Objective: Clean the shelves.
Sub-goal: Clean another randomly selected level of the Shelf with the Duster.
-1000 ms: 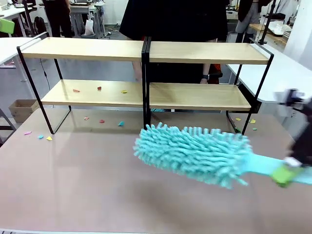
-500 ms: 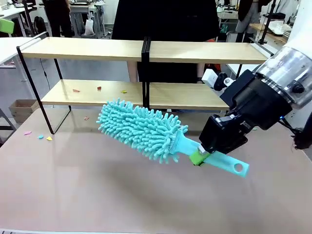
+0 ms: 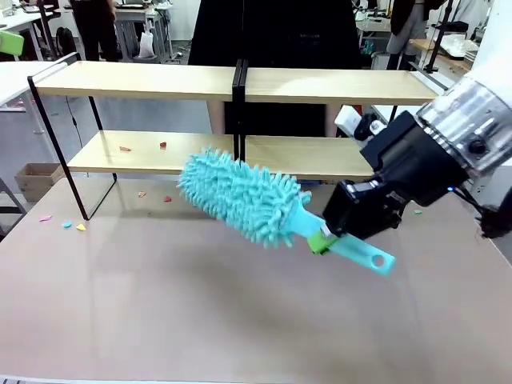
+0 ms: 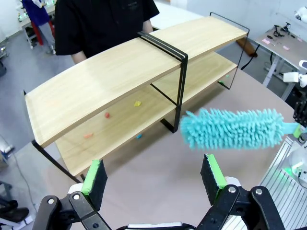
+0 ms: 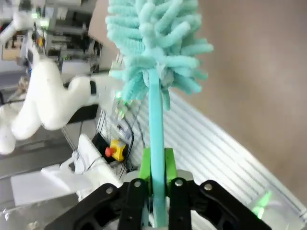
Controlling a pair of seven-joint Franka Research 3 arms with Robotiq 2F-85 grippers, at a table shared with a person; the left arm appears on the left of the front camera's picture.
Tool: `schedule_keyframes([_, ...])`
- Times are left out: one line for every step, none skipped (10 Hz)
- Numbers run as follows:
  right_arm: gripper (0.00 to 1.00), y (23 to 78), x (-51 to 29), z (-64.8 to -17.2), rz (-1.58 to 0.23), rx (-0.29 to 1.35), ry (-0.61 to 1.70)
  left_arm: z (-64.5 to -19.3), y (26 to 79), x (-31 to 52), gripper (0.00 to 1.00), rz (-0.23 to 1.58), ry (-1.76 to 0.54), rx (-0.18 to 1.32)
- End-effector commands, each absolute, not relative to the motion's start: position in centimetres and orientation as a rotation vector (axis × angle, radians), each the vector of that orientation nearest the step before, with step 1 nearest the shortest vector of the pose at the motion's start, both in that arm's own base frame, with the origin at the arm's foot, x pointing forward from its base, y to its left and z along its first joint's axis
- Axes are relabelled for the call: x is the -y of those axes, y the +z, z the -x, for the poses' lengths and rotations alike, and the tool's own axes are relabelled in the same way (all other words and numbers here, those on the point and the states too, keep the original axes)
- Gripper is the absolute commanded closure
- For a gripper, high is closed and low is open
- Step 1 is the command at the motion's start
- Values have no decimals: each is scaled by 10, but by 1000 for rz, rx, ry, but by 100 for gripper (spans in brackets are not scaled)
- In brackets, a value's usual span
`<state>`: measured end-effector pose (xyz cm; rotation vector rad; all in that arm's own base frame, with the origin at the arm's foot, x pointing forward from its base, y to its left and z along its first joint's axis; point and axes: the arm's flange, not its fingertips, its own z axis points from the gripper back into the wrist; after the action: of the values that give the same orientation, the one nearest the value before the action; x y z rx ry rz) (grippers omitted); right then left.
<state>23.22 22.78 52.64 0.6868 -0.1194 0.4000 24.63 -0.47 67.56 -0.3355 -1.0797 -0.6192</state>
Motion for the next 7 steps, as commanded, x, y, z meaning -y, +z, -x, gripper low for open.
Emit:
schedule_keyframes([88, 521, -257, -255, -708, 247, 398, -246, 675, 4, 0, 344, -623, 1086])
schedule_keyframes([88, 515, -264, -264, -692, 290, 363, -246, 675, 4, 0, 344, -623, 1086])
schedule_keyframes([88, 505, -276, -269, -704, 288, 365, -246, 675, 4, 0, 344, -623, 1086])
schedule_keyframes([88, 496, -294, -272, -699, 326, 380, -246, 675, 4, 0, 344, -623, 1086])
schedule_keyframes([88, 492, -311, -274, -685, 368, 368, -246, 675, 4, 0, 344, -623, 1086])
schedule_keyframes([88, 490, -326, -275, -675, 436, 339, -246, 675, 4, 0, 344, -623, 1086])
schedule_keyframes([88, 486, -342, -275, -665, 433, 323, -246, 675, 4, 0, 344, -623, 1086])
